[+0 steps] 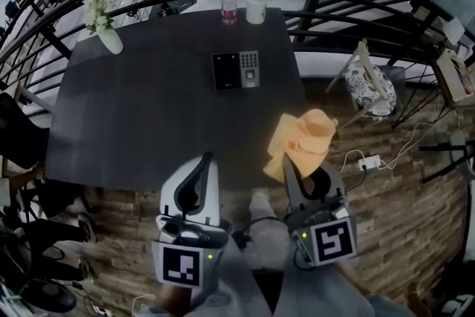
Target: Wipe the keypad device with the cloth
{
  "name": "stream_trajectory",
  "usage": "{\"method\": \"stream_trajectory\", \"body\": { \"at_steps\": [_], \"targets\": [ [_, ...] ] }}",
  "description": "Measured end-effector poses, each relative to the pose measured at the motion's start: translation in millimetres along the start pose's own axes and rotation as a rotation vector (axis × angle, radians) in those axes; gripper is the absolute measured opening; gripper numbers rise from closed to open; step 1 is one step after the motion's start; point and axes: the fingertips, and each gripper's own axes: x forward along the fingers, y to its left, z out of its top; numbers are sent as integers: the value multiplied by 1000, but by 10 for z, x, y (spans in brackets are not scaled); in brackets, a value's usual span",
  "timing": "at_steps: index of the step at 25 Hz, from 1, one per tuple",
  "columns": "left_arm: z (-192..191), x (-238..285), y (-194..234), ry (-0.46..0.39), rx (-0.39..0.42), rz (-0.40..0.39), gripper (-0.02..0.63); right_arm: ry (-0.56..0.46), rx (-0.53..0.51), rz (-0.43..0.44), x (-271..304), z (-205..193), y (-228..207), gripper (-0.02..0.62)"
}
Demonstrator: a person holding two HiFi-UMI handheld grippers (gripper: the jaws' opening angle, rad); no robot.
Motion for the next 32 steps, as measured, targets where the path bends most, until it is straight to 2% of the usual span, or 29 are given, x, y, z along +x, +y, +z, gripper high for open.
{"method": "stream_trajectory", "body": {
  "at_steps": [18, 24, 32],
  "targets": [
    [-260, 928, 196, 48, 12, 151, 12, 48, 2, 193, 1067, -190, -626, 71],
    [-298, 1084, 198, 55, 29, 187, 12, 59, -13, 254, 1274, -293, -704, 71],
    [-363, 1077, 197, 71, 46, 209, 12, 97, -6, 292, 1401, -498, -661, 71]
  ]
}}
